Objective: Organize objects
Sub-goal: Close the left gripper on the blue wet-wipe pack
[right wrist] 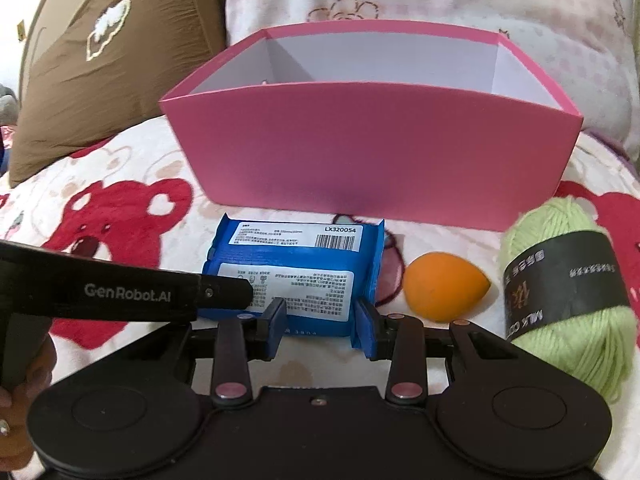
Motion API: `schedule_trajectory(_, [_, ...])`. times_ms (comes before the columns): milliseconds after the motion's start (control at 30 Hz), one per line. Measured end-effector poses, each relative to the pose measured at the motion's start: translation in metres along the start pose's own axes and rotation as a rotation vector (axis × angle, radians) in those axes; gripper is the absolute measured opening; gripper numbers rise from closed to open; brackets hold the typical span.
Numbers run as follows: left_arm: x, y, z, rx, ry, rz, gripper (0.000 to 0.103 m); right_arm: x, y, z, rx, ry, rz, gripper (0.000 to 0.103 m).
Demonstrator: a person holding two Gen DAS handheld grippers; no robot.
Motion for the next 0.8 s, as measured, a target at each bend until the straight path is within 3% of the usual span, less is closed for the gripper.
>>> schedule_trajectory(200, [-0.002, 0.012, 0.013, -0.038, 0.01, -0.027, 0.033, -0.011, 0.007, 0.014, -0.021, -0.025, -0.064, 0.046])
schedule_trajectory(300, [-0.006, 0.011, 0.016, -0.059, 0.049, -0.007, 0.033, -0.016, 0.012, 0.02, -0.025, 0.012, -0.06, 0.047])
schedule_trajectory(400, [-0.015, 0.008, 0.015, -0.079, 0.105, 0.016, 0.036, -0.007, 0.015, 0.02, -0.007, -0.034, -0.082, 0.047])
schedule_trajectory(567, [-0.02, 0.012, 0.009, -0.01, 0.109, -0.039, 0.037, 0.006, 0.012, 0.017, -0.01, -0.082, -0.069, 0.048])
schedule_trajectory(700, [-0.018, 0.008, 0.007, 0.012, 0.087, -0.04, 0.033, 0.012, 0.002, 0.017, -0.016, -0.148, -0.115, 0.047])
schedule_trajectory(800, [-0.013, 0.009, 0.005, 0.027, 0.065, -0.02, 0.025, 0.014, 0.001, 0.017, 0.005, -0.209, -0.152, 0.035])
Point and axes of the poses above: each gripper's, at about its wrist camera, not at the fingertips, and y roughly against the way its jaws point, x to its right, z to its underside, the point moved 4 cm from there along -y, roughly the way its jaws point, and after that the axes turned 12 degrees about -x, right-handed, at the moved point
